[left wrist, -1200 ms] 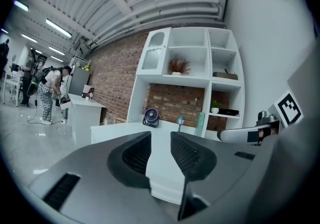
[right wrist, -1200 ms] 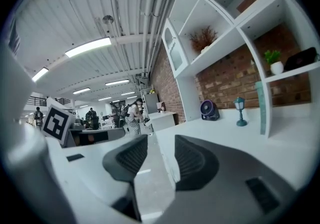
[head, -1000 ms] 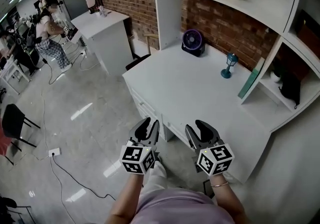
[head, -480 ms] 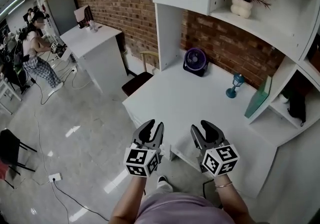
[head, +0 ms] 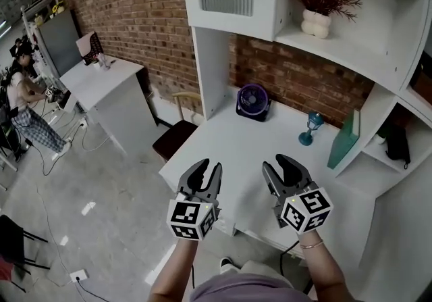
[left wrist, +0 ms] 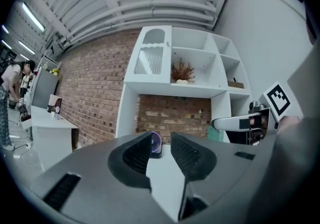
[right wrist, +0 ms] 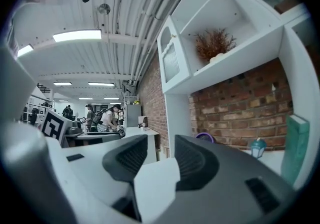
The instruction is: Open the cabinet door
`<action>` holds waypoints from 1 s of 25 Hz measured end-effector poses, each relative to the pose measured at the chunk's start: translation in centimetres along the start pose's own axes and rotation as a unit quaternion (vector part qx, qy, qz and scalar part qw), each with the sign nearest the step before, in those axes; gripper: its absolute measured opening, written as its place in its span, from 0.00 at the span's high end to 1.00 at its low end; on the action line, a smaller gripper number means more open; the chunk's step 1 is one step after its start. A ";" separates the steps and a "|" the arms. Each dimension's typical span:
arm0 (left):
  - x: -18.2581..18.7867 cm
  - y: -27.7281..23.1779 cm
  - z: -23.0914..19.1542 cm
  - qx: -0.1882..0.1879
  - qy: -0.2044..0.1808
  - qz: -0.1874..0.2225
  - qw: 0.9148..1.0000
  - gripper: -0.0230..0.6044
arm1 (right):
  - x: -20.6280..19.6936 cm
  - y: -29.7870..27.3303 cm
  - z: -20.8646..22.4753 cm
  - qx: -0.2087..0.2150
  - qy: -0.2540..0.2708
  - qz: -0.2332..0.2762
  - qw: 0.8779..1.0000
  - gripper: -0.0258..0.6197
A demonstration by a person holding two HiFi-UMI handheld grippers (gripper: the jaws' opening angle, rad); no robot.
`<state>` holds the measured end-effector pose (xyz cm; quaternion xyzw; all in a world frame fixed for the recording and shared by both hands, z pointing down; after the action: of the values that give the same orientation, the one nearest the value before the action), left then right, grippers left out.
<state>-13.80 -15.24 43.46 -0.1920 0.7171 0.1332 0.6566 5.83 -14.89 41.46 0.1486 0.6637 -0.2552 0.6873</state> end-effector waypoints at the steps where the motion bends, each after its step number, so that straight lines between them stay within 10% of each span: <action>1: 0.5 -0.7 0.0 -0.006 -0.003 0.004 1.000 0.79 | 0.6 -0.3 0.3 -0.003 0.005 0.003 1.000 0.71; 25: 20.7 -14.7 1.6 -0.059 -0.110 0.166 0.978 0.79 | 19.9 -8.1 8.0 0.020 0.120 0.149 0.981 0.71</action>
<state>-7.09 -29.75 23.67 -0.0928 0.6532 0.3028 0.6877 7.87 -28.96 23.49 0.2896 0.7062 -0.1435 0.6299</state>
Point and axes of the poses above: the fingertips, and each gripper's own axes: y backward along the fingers, z to its right, x out of its top, the point moved 5 cm from there along y, backward along the fingers, and after that the axes turned 4 degrees about -z, right-handed, at the moved point
